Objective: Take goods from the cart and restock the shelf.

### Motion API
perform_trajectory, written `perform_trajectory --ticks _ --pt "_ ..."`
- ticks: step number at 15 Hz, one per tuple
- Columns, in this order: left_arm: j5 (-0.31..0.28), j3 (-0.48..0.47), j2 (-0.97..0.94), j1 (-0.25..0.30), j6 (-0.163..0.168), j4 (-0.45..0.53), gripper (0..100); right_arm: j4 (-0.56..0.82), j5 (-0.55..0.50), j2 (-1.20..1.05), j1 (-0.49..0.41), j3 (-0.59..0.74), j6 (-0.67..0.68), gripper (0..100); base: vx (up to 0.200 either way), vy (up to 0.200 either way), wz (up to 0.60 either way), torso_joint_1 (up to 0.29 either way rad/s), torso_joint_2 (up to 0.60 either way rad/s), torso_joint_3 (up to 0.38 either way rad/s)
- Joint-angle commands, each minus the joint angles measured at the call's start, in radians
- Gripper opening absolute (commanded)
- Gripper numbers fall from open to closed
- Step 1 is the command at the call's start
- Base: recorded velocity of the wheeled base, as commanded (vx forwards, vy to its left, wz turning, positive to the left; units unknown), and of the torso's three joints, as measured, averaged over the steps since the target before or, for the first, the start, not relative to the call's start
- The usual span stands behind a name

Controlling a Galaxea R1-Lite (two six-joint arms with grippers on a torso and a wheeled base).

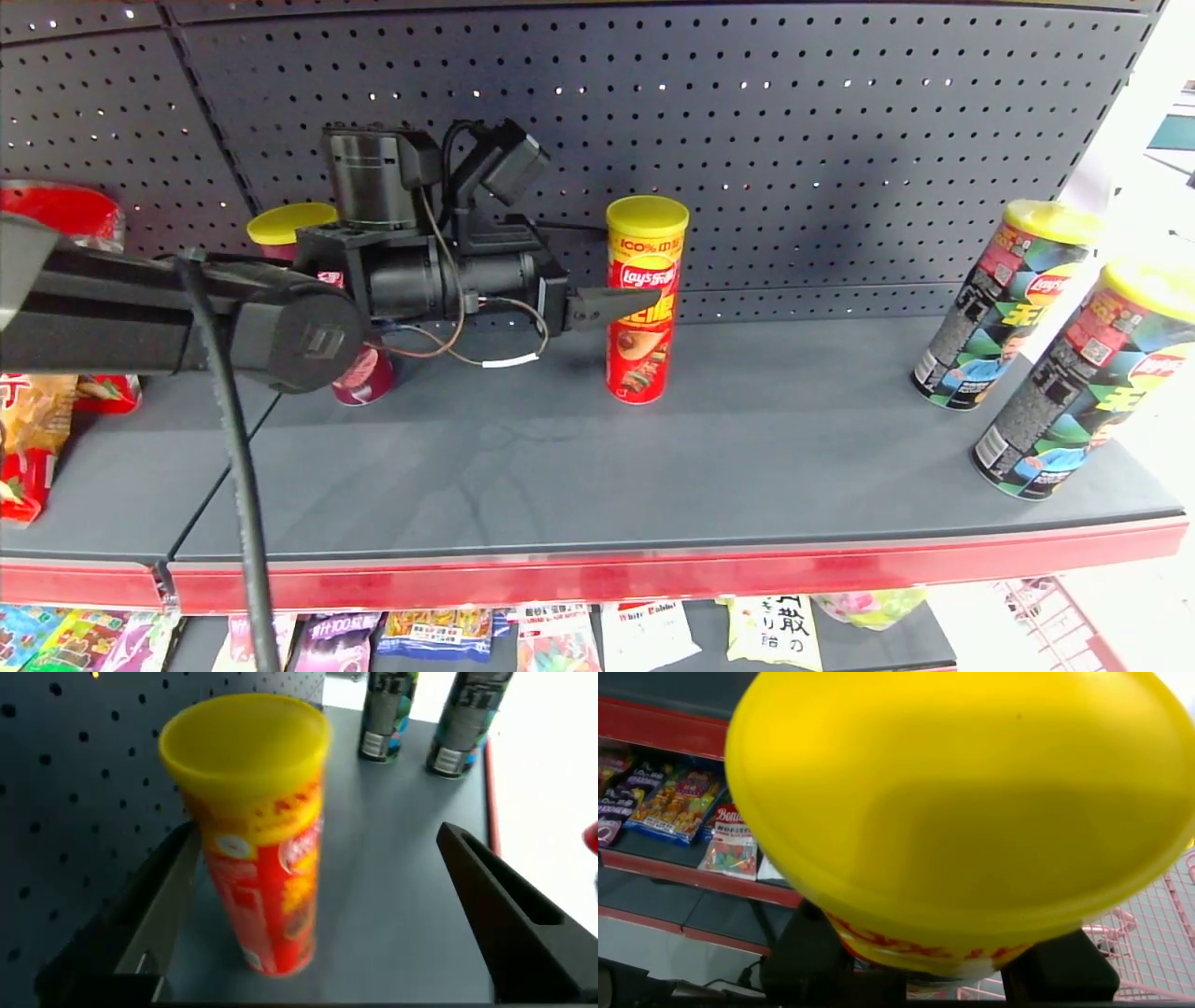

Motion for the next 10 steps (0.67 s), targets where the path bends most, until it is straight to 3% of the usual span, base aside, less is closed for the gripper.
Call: perform_trajectory --ticks 1,4,10 --pt "0.001 -0.044 0.067 0.001 0.002 0.000 100 0.001 0.001 0.000 0.002 0.001 0.001 0 0.000 0.000 0.00 0.000 0.00 0.000" --pt "0.010 -0.066 0.096 0.001 0.002 0.000 100 -0.001 0.002 0.000 0.002 0.007 0.001 0 0.000 0.000 0.00 0.000 0.00 0.000" --pt "0.042 -0.228 0.205 -0.005 -0.004 0.004 100 -0.001 0.004 -0.002 0.002 0.013 0.001 0 0.000 0.000 0.00 0.000 0.00 0.000"
